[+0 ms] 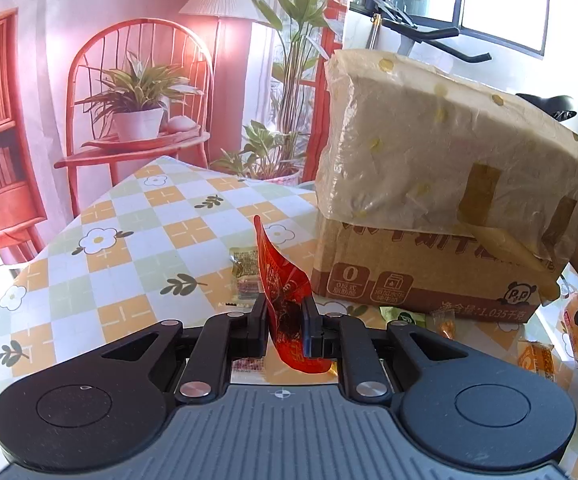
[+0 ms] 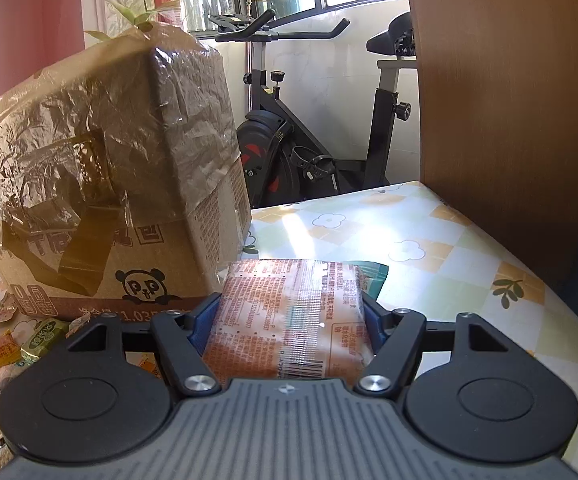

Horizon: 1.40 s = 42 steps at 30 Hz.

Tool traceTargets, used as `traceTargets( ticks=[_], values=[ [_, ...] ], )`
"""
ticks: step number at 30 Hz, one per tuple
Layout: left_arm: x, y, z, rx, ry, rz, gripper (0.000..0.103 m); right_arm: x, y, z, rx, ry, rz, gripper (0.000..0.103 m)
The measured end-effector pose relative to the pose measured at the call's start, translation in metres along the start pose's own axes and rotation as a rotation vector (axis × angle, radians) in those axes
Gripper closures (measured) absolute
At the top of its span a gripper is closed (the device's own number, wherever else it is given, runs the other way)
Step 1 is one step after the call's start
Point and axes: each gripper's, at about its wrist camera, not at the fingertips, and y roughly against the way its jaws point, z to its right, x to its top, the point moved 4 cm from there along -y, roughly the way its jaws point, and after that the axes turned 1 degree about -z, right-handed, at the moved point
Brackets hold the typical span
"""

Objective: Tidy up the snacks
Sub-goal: 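Lift both held packs over the box and open both tools inside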

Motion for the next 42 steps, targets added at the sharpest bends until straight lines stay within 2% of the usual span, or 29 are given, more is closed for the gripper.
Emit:
traceTargets(
  ticks=[7, 12, 15, 19, 22, 25, 29, 32, 33, 35, 36, 37, 42],
  values=[
    [0.051, 0.016, 0.003, -0.023, 0.017, 0.118, 0.086, 0.059, 0.034, 0.006, -0.002, -0.027, 0.149, 0.032],
    [0.103, 0.032, 0.019, -0.080, -0.016, 0.223, 0.086, 0.130, 0.055, -0.017, 0.071, 0.026, 0.284, 0.032],
    [0.137, 0.035, 0.040, -0.126, -0.052, 0.254, 0.086, 0.168, 0.053, -0.042, 0.131, 0.078, 0.318, 0.032],
    [0.174, 0.015, 0.069, -0.207, -0.059, 0.203, 0.086, 0.204, 0.027, -0.086, 0.227, 0.140, 0.277, 0.032],
    [0.191, -0.007, 0.089, -0.199, -0.098, 0.174, 0.086, 0.210, -0.001, -0.125, 0.252, 0.214, 0.224, 0.032],
    [0.201, -0.034, 0.108, -0.187, -0.132, 0.130, 0.086, 0.202, -0.029, -0.156, 0.265, 0.243, 0.152, 0.032],
    [0.208, -0.064, 0.116, -0.171, -0.142, 0.078, 0.086, 0.193, -0.052, -0.170, 0.263, 0.240, 0.094, 0.032],
    [0.208, -0.070, 0.118, -0.142, -0.166, 0.072, 0.085, 0.190, -0.059, -0.168, 0.257, 0.233, 0.070, 0.031],
    [0.208, -0.070, 0.117, -0.142, -0.176, 0.073, 0.084, 0.190, -0.062, -0.166, 0.257, 0.223, 0.058, 0.030],
    [0.207, -0.071, 0.119, -0.146, -0.183, 0.064, 0.061, 0.191, -0.063, -0.163, 0.264, 0.206, 0.058, 0.028],
    [0.207, -0.070, 0.118, -0.144, -0.183, 0.066, 0.040, 0.192, -0.061, -0.162, 0.266, 0.202, 0.065, 0.023],
    [0.207, -0.069, 0.118, -0.143, -0.181, 0.077, 0.034, 0.193, -0.058, -0.161, 0.266, 0.200, 0.077, 0.022],
    [0.206, -0.058, 0.110, -0.136, -0.195, 0.082, 0.034, 0.200, -0.037, -0.159, 0.291, 0.209, 0.119, 0.021]
  ],
)
